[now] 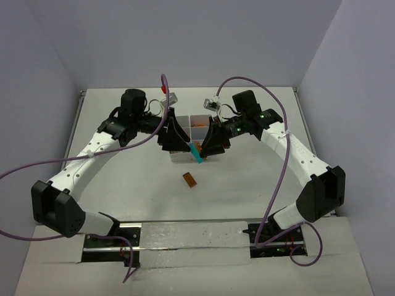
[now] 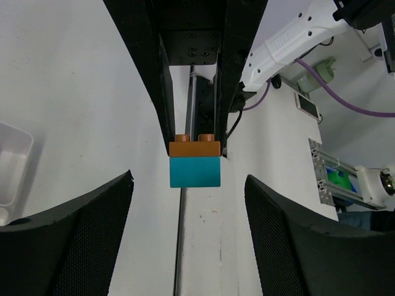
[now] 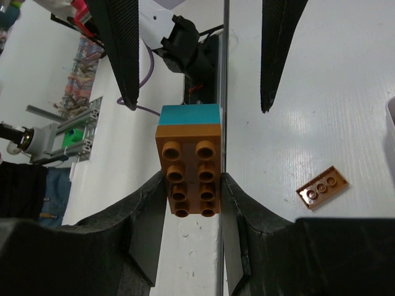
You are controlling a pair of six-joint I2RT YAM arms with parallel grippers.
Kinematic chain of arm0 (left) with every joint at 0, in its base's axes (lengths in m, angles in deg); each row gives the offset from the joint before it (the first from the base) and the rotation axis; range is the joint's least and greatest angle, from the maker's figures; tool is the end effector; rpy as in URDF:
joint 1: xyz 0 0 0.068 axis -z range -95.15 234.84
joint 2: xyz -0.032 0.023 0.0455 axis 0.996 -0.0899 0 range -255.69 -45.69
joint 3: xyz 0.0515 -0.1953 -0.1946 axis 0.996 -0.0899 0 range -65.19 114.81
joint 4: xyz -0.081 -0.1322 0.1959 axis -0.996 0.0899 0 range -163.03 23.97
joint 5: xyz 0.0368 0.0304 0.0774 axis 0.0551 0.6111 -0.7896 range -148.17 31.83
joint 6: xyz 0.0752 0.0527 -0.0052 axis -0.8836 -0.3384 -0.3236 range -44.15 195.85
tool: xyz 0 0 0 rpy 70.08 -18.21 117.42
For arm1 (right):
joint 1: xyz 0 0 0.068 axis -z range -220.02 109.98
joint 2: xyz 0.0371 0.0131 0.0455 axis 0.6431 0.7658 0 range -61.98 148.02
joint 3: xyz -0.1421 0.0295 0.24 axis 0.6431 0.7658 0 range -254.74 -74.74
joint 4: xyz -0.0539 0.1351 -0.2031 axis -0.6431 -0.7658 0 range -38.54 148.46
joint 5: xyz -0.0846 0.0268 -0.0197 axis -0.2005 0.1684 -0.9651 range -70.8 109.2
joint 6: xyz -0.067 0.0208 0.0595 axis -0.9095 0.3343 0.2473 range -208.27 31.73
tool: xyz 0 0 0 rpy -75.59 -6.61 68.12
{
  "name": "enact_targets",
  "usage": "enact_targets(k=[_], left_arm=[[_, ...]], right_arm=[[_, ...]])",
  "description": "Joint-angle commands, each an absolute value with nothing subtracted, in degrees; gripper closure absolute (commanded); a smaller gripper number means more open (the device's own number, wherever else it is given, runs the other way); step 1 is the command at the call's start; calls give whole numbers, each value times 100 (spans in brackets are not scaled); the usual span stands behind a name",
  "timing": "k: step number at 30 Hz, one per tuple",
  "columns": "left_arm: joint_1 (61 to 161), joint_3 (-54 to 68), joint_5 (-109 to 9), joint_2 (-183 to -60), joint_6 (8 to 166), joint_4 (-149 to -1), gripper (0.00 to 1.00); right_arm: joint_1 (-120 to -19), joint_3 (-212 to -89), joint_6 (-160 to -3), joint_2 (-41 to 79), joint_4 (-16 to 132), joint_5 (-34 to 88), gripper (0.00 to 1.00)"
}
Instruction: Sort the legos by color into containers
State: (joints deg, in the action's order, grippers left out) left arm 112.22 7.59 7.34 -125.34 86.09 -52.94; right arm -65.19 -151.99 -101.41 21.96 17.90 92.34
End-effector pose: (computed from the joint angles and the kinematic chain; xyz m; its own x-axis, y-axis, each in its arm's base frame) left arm 0.2369 -0.2074 0.3637 -0.5581 0.2061 -0.8038 0.8249 0.0323 -0.5644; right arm 0.2340 0.1973 0.3444 -0.4856 -0.3011 -0.8207 -0.8437 -0.0845 0.5301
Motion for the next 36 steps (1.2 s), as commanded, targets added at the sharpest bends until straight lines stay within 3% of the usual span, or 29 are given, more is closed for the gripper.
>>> enact_targets(k=[1, 7, 15, 22, 36], left_arm=[[11339, 952, 1039, -12634, 8781, -5633, 23], [11411, 966, 1012, -12708, 8781, -5650, 32], [11464, 979, 968, -12763, 8888, -5723, 58], [11464, 974, 701, -12756, 8716, -5410, 100], [11463, 547, 198, -12443, 7206, -3937, 100]], right_arm=[[-6560, -15252, -10034, 2011, 2091, 9400, 100], [-6582, -15274, -9970, 2011, 2137, 9426, 100], [-6579, -15196, -9660, 1957, 2488, 9433, 100], [-6569, -15041, -9394, 1840, 2753, 9325, 100], [-6057, -15041, -9411, 1853, 2653, 9454, 100]])
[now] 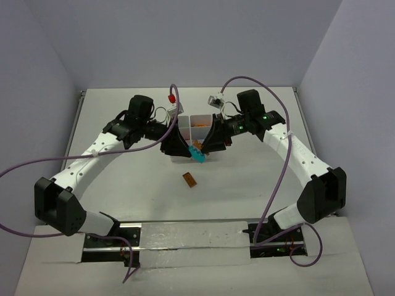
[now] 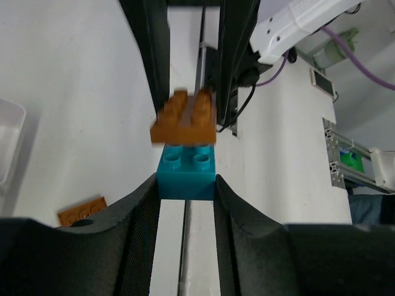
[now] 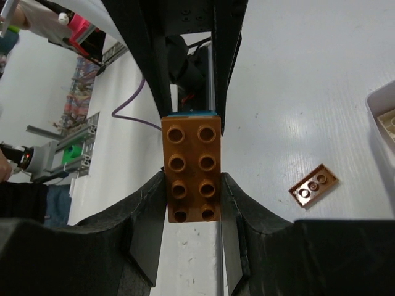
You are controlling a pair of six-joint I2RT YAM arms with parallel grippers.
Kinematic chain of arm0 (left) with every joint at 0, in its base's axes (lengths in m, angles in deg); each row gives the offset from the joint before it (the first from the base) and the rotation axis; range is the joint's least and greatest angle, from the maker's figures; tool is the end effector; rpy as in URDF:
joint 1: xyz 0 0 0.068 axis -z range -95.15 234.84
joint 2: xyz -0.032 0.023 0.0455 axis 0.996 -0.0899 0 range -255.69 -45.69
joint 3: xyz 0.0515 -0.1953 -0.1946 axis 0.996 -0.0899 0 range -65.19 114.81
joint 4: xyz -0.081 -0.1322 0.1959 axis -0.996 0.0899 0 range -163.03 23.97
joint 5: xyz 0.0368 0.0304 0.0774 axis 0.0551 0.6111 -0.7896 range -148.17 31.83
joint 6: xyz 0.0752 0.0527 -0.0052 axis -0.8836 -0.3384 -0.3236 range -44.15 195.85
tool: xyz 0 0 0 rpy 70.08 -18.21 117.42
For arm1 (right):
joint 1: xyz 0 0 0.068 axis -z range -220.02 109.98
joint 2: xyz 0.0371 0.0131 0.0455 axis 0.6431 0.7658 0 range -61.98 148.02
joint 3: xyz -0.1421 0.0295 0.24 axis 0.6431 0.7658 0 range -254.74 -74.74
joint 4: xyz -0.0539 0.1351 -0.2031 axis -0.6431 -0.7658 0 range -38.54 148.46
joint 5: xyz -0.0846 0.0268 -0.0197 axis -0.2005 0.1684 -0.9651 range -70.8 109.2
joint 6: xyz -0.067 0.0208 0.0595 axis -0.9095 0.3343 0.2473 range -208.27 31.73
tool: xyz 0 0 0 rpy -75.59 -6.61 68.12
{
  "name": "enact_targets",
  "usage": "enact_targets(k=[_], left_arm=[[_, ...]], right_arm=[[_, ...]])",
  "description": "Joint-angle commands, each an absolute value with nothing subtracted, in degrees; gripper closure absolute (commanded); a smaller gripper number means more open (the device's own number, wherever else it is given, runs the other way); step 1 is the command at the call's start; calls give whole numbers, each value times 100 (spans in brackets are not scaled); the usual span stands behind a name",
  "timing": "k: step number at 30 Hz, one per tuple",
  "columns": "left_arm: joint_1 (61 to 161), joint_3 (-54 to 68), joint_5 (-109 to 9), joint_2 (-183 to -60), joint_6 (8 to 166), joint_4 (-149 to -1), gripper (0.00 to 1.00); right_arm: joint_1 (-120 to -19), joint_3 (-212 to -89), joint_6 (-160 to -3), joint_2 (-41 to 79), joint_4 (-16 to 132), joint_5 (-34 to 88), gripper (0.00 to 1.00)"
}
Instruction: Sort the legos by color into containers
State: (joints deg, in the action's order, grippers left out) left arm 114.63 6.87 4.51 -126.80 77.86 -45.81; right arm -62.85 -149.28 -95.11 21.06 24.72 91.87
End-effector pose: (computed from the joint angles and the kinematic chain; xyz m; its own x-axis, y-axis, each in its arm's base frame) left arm 0.2303 -0.2164 0.3386 -0.5429 0.2923 -0.7873 0.8312 0.0528 -0.5535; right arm 0.2448 0.1886 0.3421 -0.5239 -0.2591 -0.8114 -0.8352 -0.0308 0.5491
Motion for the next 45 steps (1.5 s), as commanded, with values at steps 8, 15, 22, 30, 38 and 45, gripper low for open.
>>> enact_targets(k=[8, 15, 22, 30, 38, 45], left_arm=[[11464, 460, -23, -12295, 7216, -4050, 100], [11473, 1170, -2747, -12618, 7697, -4293, 100], [11684, 1901, -4035, -13525, 8337, -4199, 100], [12128, 2510, -5185, -14226, 8654, -4249, 94], [12320, 2798, -5550, -14748, 8851, -4388, 91], [12484, 3104, -5586, -15112, 8835, -4297, 83]], right_arm=[[-5978, -15032, -9469, 1853, 2560, 9444, 100], [-5281, -14943, -9387, 1693, 2579, 8484, 100], [-4757, -14464, -9070, 1269, 2924, 6919, 100], [-4749, -14171, -9043, 991, 2990, 5888, 100], [-4749, -13972, -9129, 822, 2993, 5787, 100], [-4750, -13960, -9215, 770, 2945, 5752, 100]])
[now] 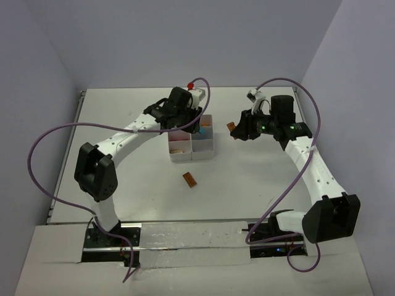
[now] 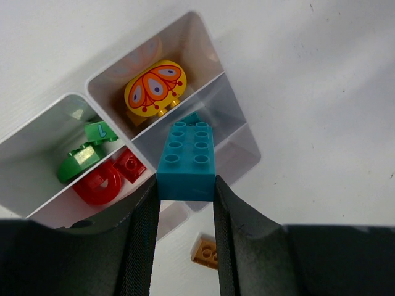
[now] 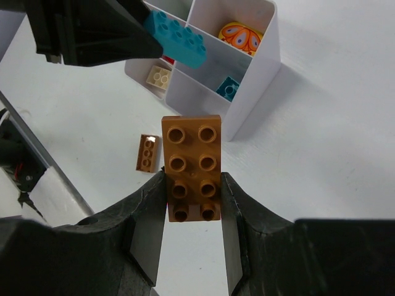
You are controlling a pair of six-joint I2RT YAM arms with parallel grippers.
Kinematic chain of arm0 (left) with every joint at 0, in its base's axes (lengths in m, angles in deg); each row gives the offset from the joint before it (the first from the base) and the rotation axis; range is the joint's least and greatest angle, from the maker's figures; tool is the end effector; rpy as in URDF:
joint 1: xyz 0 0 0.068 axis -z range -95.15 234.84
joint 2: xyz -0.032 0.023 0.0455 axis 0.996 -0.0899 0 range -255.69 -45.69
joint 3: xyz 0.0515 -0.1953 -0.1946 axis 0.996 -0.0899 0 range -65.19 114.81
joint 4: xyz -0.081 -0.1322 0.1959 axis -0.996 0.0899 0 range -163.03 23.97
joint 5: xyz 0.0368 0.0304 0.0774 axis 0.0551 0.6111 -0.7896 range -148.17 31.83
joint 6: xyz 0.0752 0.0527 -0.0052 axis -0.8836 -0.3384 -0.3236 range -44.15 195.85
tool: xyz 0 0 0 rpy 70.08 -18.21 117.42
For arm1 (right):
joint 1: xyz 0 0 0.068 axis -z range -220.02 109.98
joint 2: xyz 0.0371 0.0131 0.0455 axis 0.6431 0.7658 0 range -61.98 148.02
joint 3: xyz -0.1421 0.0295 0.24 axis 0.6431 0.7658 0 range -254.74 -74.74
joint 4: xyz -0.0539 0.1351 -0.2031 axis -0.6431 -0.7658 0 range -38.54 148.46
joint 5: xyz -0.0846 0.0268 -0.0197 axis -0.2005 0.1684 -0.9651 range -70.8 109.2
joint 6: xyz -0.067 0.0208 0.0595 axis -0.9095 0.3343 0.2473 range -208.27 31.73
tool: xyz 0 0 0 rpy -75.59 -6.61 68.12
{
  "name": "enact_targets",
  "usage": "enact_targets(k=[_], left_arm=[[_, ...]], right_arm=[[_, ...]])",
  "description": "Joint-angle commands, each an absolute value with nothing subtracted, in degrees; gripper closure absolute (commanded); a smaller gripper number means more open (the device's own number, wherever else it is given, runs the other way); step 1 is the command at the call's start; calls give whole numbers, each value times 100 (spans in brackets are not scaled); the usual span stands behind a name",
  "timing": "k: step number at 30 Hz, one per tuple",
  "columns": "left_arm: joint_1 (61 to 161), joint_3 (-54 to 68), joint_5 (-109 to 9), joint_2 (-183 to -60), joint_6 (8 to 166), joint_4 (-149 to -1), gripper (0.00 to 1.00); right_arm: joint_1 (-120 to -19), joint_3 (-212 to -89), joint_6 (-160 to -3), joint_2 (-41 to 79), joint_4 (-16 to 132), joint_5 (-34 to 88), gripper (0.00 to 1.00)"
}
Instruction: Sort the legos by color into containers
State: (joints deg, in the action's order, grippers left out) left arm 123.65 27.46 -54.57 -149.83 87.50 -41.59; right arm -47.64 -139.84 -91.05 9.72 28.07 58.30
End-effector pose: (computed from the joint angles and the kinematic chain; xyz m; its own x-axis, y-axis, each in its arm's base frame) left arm 0.3403 -0.2803 0.2831 -0.6533 0.2669 -0.7085 0.5405 0.8197 -0.1897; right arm 0.2733 0.0891 0.3214 -0.5666 -0.1137 -0.8161 -0.6304 0.6977 0.3404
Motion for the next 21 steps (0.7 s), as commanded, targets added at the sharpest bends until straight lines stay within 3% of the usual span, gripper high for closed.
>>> enact_targets(k=[1, 8, 16, 21], left_arm=[[12492, 3151, -5572, -15146, 8843, -4296, 81], [12536, 3264, -5668, -15354, 8860, -4209, 61], [12545, 3368, -5589, -15242, 8756, -4114, 14], [12494, 3424, -5277, -14655, 8542, -4146, 9]], right_arm=[[-4749, -13959, -9225, 755, 2937, 5753, 100], [-4749, -13916, -9285, 720, 2928, 5743, 100], [-4767, -13995, -9432, 877, 2832, 5665, 100], [-4869, -14028, -9671, 964, 2802, 5468, 100]])
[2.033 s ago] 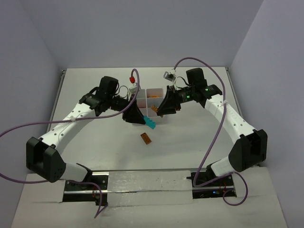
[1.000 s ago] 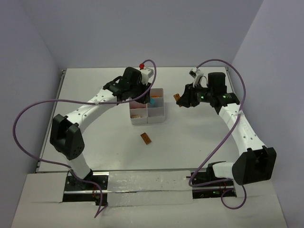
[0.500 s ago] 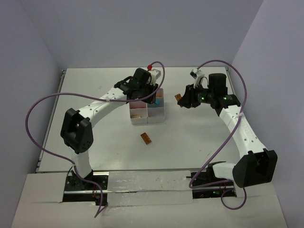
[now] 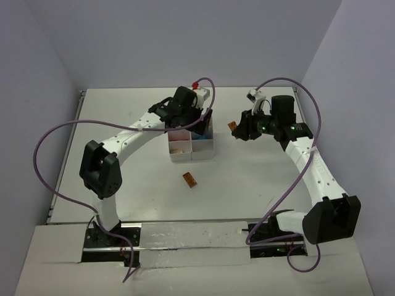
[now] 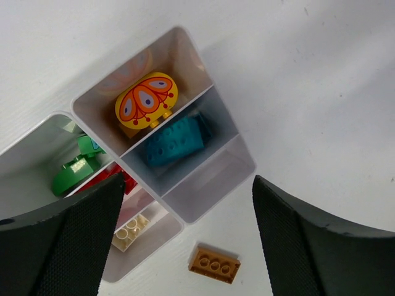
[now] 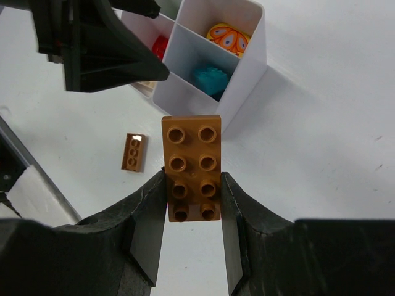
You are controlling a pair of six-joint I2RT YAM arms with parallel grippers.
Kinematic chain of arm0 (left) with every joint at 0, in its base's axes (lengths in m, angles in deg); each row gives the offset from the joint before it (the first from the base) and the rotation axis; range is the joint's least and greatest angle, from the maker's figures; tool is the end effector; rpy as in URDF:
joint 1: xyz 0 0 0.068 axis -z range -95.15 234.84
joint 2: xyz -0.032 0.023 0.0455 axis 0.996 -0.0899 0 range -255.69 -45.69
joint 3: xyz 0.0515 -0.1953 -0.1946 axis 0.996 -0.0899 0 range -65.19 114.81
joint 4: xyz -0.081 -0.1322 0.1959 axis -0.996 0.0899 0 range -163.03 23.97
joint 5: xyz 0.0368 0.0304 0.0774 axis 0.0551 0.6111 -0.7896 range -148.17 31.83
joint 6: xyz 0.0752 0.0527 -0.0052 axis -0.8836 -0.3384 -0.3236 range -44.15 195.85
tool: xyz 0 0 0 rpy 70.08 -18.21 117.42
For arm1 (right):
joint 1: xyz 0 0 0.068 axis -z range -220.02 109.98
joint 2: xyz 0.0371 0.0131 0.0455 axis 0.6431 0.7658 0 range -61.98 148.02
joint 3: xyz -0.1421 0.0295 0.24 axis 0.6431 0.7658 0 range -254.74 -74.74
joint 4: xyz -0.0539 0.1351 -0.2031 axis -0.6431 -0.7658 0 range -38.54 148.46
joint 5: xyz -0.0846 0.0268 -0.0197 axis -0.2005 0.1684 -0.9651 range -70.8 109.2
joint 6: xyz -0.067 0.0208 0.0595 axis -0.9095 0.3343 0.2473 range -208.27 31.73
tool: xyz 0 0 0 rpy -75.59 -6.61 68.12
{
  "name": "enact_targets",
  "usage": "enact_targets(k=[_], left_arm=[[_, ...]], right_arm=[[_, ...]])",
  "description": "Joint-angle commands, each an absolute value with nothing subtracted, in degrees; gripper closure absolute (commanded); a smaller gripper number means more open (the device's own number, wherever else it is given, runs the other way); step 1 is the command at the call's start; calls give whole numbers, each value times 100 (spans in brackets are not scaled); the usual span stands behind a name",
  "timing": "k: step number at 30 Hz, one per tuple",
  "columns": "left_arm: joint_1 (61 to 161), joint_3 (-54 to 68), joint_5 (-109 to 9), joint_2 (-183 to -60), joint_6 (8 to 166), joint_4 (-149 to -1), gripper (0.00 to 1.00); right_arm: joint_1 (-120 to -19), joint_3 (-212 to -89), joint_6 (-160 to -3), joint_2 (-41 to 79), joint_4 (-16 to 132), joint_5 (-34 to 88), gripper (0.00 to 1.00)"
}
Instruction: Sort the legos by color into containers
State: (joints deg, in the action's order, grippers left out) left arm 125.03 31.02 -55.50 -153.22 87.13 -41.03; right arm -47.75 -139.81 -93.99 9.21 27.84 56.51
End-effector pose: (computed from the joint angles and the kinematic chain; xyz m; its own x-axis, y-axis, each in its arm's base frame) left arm 0.3456 -0.2969 0.2786 -0.6451 0.2893 -0.7072 0.5551 0.8135 -0.1736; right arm 0.2725 0.0875 0.3222 -0.5313 -0.1521 -0.8334 -0.6444 0.7112 0.2810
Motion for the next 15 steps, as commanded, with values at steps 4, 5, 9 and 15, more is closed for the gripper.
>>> enact_targets(k=[4, 5, 9, 15], left_arm=[[11834, 3031, -4409, -13595, 8434, -4561, 1], [11557, 2983, -4136, -13451, 8449, -4544, 1], [10509, 2904, -3256, -13183, 8663, -4283, 1], [9566, 2084, -3146, -12501, 9052, -4436, 1]], right_arm=[[-5300, -14283, -10015, 1288, 2681, 5031, 100], [-5468, -14360, -10105, 1382, 2665, 4851, 100], [-6198, -14601, -10566, 1703, 2735, 3980, 100], [-7130, -14837, -11274, 2321, 3054, 2898, 100]])
